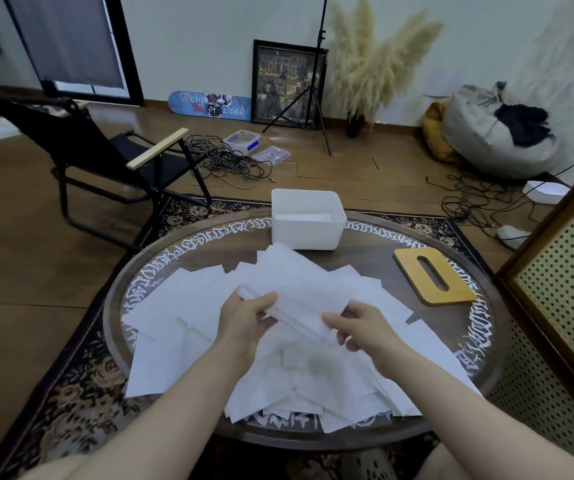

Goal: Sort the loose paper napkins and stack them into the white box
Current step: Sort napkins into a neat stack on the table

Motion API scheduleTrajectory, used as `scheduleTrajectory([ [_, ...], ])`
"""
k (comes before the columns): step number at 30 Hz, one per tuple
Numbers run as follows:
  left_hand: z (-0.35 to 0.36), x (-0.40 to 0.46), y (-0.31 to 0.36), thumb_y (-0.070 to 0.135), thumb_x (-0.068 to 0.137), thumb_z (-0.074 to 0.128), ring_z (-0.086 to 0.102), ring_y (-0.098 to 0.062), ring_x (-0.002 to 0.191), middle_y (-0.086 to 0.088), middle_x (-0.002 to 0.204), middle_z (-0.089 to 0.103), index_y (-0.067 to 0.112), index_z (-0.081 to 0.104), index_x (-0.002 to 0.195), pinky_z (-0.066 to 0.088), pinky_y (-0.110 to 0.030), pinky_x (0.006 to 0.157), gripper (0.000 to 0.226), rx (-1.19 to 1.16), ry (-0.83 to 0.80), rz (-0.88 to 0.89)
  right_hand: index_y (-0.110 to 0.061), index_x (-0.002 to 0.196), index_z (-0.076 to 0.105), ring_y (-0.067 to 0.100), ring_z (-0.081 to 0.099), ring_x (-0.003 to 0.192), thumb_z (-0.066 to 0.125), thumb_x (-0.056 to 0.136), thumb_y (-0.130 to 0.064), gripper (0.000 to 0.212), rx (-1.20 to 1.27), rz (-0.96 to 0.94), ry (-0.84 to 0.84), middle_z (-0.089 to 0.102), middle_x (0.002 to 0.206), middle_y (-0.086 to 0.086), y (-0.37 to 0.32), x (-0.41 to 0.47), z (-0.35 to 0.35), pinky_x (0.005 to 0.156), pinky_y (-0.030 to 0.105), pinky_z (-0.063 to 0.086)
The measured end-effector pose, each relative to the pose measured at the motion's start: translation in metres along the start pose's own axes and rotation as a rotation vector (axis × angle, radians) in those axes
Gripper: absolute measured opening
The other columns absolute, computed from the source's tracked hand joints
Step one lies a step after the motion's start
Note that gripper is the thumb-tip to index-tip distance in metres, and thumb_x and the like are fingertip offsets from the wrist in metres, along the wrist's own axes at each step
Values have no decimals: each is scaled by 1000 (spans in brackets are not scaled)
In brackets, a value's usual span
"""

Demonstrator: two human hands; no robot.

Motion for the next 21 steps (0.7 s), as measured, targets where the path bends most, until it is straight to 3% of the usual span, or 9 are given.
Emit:
scheduleTrajectory([
  [3,-11,4,11,-3,84,63,67,-11,69,-1,83,71,14,62,101,53,-20,58,24,205,-18,110,-5,87,64,14,48,50,62,88,-8,4,-267,-284,178,57,66,10,3,6,-11,52,23,40],
  [6,-20,4,8,-9,83,62,65,-10,68,2,75,71,13,66,99,52,-16,59,28,399,-58,172,-3,77,55,18,50,53,60,89,-8,15,-430,-419,236,55,56,5,8,6,-11,58,33,41],
  [10,-23,3,2,-12,84,58,64,-4,66,-5,81,69,11,67,101,49,-12,59,31,488,-58,212,-4,79,56,24,56,59,59,90,-8,13,-464,-429,197,58,59,6,16,8,-11,60,36,46],
  [13,-16,1,3,-13,85,54,61,3,61,-3,81,67,14,67,98,48,-11,58,32,481,-77,265,-3,81,56,22,59,60,59,90,-5,10,-423,-408,166,60,63,9,19,9,-13,57,27,42],
  [18,-8,3,7,-12,85,55,60,-11,80,-2,92,67,21,67,100,51,-25,74,38,446,-106,370,-9,91,63,17,59,55,57,90,-1,10,-335,-411,136,65,77,13,14,9,-14,58,26,45],
  [21,-10,5,3,-14,84,54,58,-10,78,-2,92,64,22,64,106,51,-20,70,43,449,-110,349,-7,92,63,14,52,52,58,88,-2,8,-368,-417,130,62,78,14,17,9,-17,61,31,47],
])
Point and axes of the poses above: each hand's wrist, its own x-axis towards the middle knuckle, its own z-axis out of the palm, y = z × x, the point moved 1 cm from there along x, towards the middle knuckle
